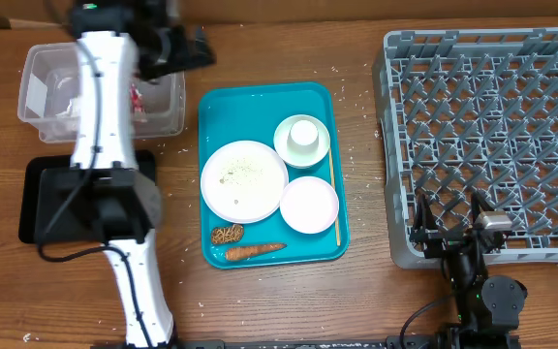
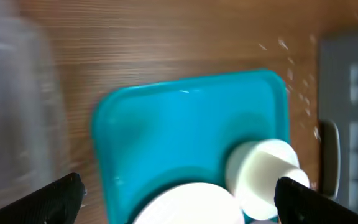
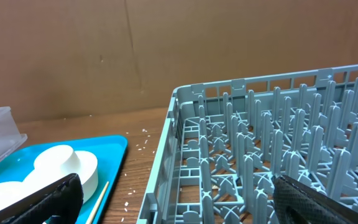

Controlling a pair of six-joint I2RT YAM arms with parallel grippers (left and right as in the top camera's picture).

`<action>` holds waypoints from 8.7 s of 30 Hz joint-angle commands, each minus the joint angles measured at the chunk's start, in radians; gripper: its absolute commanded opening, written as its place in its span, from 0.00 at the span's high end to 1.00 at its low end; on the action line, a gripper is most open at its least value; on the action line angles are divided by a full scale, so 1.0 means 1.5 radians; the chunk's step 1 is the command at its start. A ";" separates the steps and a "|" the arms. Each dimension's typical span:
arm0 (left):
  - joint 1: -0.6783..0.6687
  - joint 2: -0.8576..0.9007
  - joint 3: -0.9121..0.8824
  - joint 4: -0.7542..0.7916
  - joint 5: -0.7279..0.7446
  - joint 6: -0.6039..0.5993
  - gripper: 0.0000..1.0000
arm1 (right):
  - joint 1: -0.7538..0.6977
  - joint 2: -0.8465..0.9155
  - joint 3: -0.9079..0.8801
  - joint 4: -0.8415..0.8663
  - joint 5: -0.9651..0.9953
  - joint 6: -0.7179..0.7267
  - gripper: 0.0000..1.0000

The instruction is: Sort waste into correct bins and load items into the dishwasher

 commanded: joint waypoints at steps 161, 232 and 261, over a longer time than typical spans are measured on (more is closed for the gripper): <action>-0.020 0.001 -0.005 0.023 -0.305 -0.197 0.00 | 0.343 1.164 0.888 -0.271 0.043 0.172 0.00; -0.019 0.001 -0.005 0.023 -0.305 -0.197 0.00 | -0.159 1.112 1.004 -0.532 0.257 0.300 0.16; -0.023 0.001 -0.005 0.023 -0.305 -0.197 0.00 | 0.275 1.105 1.004 -0.496 -0.009 0.227 0.00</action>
